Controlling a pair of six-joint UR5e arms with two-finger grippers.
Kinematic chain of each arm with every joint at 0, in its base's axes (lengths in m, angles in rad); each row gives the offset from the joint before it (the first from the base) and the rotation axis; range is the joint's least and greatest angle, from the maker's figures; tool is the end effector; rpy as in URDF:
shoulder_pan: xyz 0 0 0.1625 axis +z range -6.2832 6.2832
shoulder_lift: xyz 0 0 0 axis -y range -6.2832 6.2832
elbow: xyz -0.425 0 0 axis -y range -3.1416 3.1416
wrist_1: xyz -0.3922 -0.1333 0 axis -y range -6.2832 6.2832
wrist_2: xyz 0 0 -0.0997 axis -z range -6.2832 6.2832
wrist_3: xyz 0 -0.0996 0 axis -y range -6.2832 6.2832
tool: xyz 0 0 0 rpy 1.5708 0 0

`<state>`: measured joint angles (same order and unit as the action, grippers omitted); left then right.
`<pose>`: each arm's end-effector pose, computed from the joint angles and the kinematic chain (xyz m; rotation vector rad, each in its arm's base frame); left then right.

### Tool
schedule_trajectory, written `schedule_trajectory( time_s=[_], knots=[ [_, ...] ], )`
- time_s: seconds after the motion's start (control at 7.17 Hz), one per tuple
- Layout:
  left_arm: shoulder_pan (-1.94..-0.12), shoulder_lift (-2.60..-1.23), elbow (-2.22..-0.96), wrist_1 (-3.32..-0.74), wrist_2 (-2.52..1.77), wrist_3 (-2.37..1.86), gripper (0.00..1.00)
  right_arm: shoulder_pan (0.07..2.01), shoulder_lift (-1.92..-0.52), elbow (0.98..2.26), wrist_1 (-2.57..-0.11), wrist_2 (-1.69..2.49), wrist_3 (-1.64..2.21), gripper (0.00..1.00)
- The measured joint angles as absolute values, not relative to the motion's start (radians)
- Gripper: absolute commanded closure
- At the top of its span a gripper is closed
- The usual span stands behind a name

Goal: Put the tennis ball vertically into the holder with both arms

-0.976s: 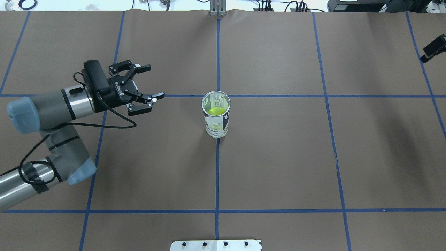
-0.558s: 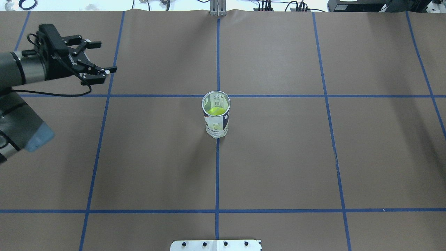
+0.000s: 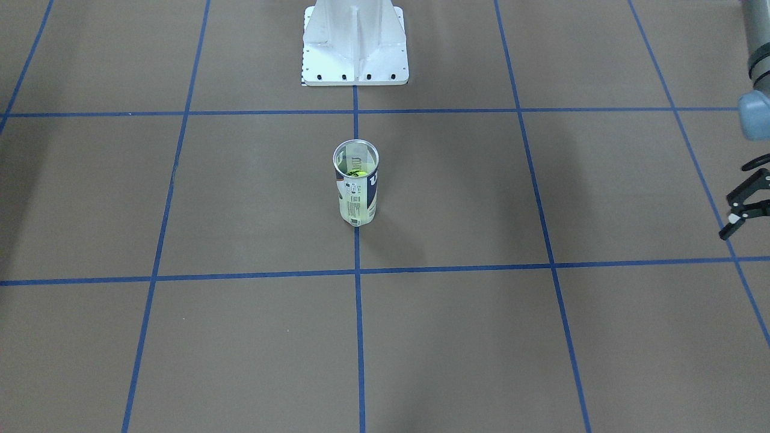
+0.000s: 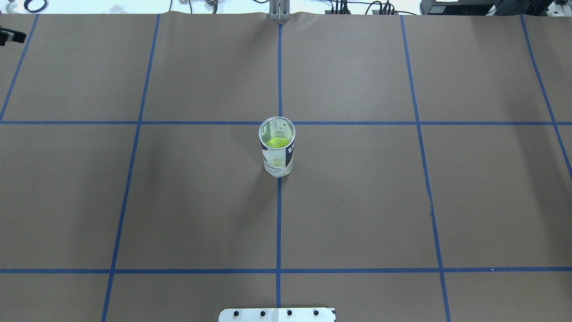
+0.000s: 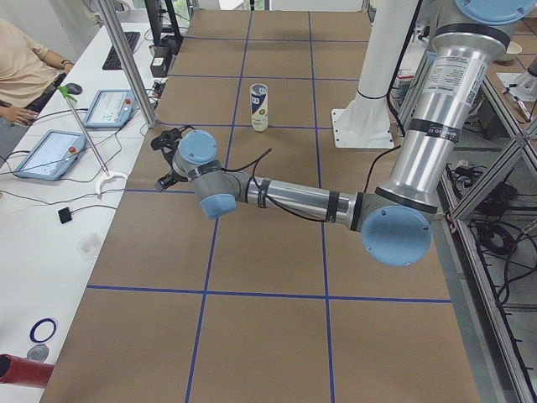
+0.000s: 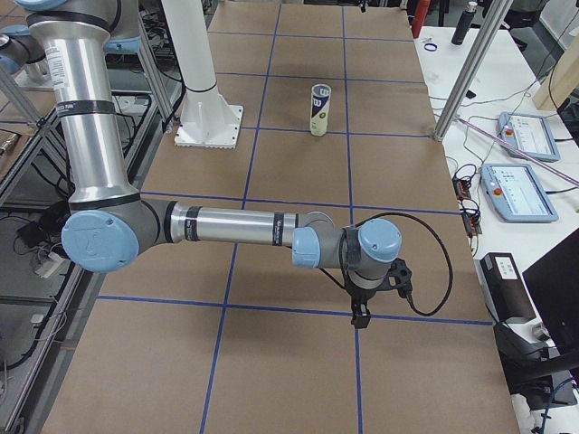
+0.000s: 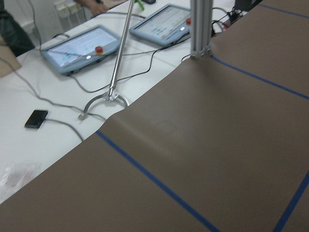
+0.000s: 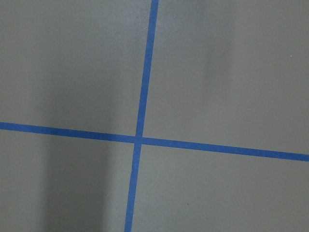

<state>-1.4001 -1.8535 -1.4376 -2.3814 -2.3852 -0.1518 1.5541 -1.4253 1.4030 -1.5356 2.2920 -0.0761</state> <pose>0.0453 -0.6209 0.4697 0.7733 0.8856 0.4069 0.0583 -0.5554 0.6653 0.0338 -0.7208 -0.0934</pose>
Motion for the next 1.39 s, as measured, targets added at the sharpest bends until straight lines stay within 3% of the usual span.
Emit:
schedule_trajectory(
  time_s=[0.56,0.98,1.39],
  knots=[
    [-1.465,-1.783,-1.482,-1.862,-2.289,-0.037,0.01,1.554,-1.432,1.406,-1.536,2.294,-0.066,0.01],
    [-1.54,-1.74,-1.631,-1.374,-2.28,-0.032,0.01,1.554,-1.439,1.416,-1.536,2.297,-0.062,0.01],
    [-1.57,-1.703,-1.661,-1.294,-2.276,-0.033,0.01,1.554,-1.439,1.421,-1.536,2.299,-0.058,0.01]
  ],
)
